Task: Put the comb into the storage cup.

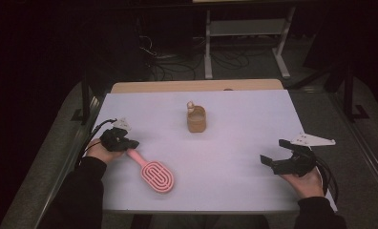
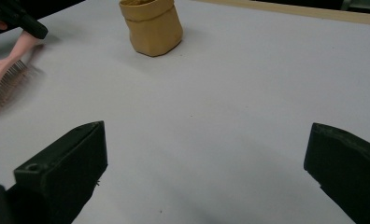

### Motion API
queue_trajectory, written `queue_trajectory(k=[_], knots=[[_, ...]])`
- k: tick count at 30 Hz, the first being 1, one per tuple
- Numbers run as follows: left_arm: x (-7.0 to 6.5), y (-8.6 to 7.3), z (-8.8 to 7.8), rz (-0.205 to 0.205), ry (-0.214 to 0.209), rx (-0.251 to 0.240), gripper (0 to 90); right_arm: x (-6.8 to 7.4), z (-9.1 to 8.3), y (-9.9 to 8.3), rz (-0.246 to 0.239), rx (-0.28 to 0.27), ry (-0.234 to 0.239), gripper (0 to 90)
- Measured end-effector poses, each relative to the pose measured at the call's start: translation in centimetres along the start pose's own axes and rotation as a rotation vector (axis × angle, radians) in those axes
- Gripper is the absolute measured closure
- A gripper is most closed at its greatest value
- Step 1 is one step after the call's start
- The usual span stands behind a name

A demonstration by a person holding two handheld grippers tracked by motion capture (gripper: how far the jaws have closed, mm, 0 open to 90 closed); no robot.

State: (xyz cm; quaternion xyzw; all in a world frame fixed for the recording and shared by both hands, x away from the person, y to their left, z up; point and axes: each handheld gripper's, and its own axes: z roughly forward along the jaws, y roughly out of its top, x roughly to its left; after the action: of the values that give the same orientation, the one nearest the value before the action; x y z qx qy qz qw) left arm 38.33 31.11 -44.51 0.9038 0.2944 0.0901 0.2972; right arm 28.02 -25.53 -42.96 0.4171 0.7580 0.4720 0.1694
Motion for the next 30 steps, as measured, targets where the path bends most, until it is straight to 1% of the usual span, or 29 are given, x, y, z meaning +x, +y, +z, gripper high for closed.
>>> queue_trajectory(k=[3, 5, 9, 13, 16, 18, 21, 25, 30], knots=[[-0.1, -0.6, -0.5, -0.004, 0.004, -0.017, 90.0, 0.0, 0.1, 0.0, 0.002, 0.006, 0.003, 0.0], [-0.2, -0.7, -0.6, -0.004, 0.003, -0.013, 90.0, 0.0, 0.1, 0.0, 0.001, 0.007, 0.003, 0.0], [-1.1, -1.4, -0.9, 0.026, 0.022, 0.009, 90.0, 0.0, 0.1, 0.0, 0.003, 0.004, 0.002, 0.0], [-1.8, -1.7, -1.3, 0.054, 0.025, 0.028, 90.0, 0.0, 0.2, -0.1, 0.005, 0.007, 0.001, 0.0], [-2.0, -1.9, -1.4, 0.060, 0.028, 0.030, 89.9, 0.0, 0.2, -0.1, 0.005, 0.007, 0.000, 0.0], [-2.3, -2.2, -1.4, 0.062, 0.024, 0.042, 89.9, 0.0, 0.2, -0.1, 0.005, 0.006, 0.000, 0.0], [-2.7, -2.4, -1.5, 0.075, 0.026, 0.060, 89.9, 0.0, 0.1, -0.1, 0.005, 0.006, -0.001, 0.0], [-3.0, -2.8, -1.7, 0.079, 0.025, 0.072, 89.9, 0.0, 0.2, -0.1, 0.006, 0.008, -0.001, 0.0], [-3.1, -3.5, -2.0, 0.070, 0.021, 0.078, 89.4, 0.0, 0.2, -0.1, 0.005, 0.008, 0.000, 0.0]])
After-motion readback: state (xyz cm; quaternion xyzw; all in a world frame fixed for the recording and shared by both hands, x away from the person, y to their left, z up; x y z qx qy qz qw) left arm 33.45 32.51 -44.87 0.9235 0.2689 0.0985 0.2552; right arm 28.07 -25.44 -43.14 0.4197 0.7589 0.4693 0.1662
